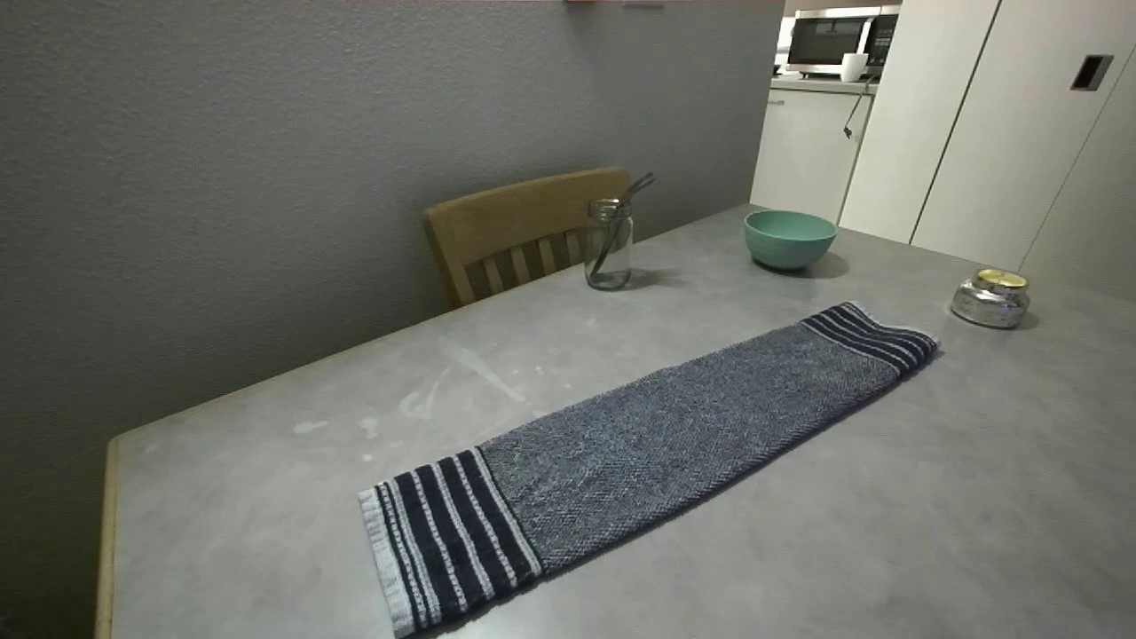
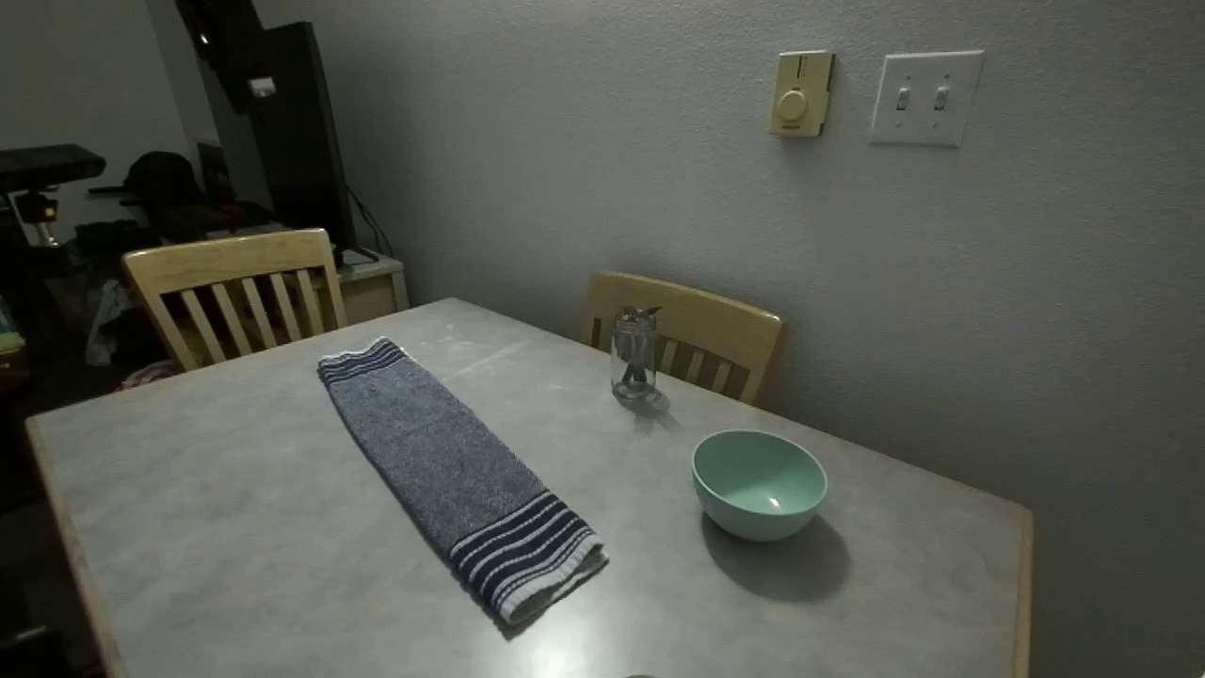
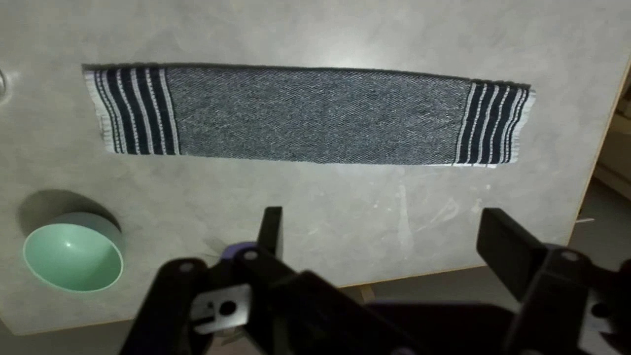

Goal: Fold the grey towel in half

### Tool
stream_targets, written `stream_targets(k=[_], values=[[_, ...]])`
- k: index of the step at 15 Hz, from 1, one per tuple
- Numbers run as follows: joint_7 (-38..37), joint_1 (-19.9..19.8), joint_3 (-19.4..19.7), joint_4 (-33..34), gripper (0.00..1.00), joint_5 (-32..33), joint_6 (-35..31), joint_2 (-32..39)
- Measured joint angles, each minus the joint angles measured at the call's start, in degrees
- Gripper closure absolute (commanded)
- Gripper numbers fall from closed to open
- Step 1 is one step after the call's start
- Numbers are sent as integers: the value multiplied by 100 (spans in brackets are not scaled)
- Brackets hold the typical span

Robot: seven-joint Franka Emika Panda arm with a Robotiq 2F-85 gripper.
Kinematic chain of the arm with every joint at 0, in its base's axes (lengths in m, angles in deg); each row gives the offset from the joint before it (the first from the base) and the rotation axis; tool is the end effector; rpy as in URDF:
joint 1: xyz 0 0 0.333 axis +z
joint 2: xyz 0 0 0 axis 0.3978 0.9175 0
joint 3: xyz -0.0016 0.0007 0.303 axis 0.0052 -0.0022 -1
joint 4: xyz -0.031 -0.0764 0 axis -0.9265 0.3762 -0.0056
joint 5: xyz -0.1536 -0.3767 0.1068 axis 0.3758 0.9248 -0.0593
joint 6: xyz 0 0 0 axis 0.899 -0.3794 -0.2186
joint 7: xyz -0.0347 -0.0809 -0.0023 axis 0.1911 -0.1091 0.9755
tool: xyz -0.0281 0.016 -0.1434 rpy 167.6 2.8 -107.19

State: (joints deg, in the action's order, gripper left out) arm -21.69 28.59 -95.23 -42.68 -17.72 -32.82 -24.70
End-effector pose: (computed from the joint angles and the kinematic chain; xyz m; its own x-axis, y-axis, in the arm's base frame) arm 0.4751 0.1089 0.4970 0.9704 -0.1090 0.2153 -0.0908 -0.9915 -0.0930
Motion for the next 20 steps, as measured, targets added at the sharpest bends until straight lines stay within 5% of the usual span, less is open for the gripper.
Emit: stream_targets(k=[8,14,20], values=[[-227,10,-123,166,0,-5,-10,260],[-1971,-237,-621,253,0,1212,-419,732],[-3230,-109,-904,1153,0,2030,-601,2196]])
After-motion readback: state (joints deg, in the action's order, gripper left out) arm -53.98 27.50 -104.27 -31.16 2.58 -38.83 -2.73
